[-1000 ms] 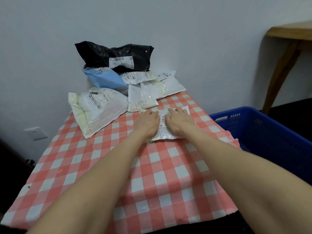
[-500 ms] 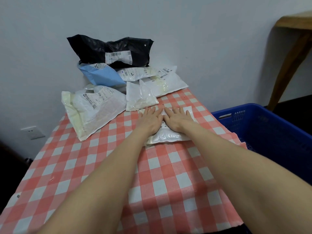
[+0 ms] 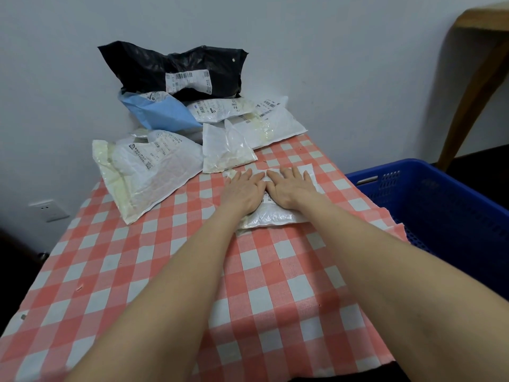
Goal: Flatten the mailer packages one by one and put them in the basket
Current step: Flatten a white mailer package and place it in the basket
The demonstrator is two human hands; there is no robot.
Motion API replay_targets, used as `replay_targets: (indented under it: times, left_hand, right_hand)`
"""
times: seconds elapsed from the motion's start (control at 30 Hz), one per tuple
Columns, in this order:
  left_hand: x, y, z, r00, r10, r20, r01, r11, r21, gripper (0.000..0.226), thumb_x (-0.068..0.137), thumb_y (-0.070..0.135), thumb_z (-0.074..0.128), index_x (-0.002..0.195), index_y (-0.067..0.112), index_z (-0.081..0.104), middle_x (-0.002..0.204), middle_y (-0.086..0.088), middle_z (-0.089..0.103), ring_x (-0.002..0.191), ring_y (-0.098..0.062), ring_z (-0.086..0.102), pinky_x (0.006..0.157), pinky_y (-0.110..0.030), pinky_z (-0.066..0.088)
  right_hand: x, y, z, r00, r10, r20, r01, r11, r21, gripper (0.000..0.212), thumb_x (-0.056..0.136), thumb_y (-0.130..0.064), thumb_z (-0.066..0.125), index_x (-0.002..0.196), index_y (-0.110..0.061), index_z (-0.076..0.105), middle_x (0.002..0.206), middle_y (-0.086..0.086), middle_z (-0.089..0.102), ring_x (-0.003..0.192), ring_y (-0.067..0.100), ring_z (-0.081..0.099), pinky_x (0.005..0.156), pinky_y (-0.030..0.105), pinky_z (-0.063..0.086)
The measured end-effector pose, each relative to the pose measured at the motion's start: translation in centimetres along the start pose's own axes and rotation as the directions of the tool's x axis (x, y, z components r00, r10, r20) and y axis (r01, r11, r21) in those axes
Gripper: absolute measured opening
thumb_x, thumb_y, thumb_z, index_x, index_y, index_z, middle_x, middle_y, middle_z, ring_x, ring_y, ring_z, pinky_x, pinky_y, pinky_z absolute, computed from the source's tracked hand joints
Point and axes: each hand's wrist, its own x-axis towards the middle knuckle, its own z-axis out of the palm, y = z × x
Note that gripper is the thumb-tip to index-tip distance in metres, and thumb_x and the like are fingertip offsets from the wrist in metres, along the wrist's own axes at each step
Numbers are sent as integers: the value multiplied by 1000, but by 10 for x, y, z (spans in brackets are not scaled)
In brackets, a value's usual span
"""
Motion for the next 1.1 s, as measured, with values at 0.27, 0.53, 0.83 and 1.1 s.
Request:
replay_targets:
  times: [0.27,0.53,0.83,1.1]
  left_hand:
    - [-3,2,-3,1000,-1,-2,1,1000,-12,49,102,31,15,151,28,21,160,-2,11,147,-23,5,120,-42,3]
    - [-2,3,-4,1000,2,1,-2,1000,-1,49,102,30,15,151,29,21,160,-2,11,147,-23,7,120,-43,4]
    - [-5,1,-15,995,9,-100,-13,999,-40,48,102,27,21,148,20,31,154,-8,27,142,-23,22,117,-44,17]
    - [4,5,-21,996,12,-83,-10,1000,19,50,102,29,19,152,26,19,159,-3,15,147,-23,7,119,-46,8]
  right_hand:
    - [1,0,1,1000,6,-3,-6,1000,10,55,101,-48,11,154,-33,6,162,3,-1,148,25,-9,119,48,-7]
    - [0,0,-1,1000,2,-14,-2,1000,0,55,101,-47,11,154,-33,7,162,2,0,149,25,-8,119,48,-6]
    - [-9,0,-17,998,11,-65,-3,993,118,56,103,-41,17,155,-23,7,162,5,-1,148,28,-10,119,48,-1]
    - [-3,-5,-14,998,-16,-65,22,995,97,53,103,-37,16,155,-24,8,162,4,2,148,30,-10,119,49,-1]
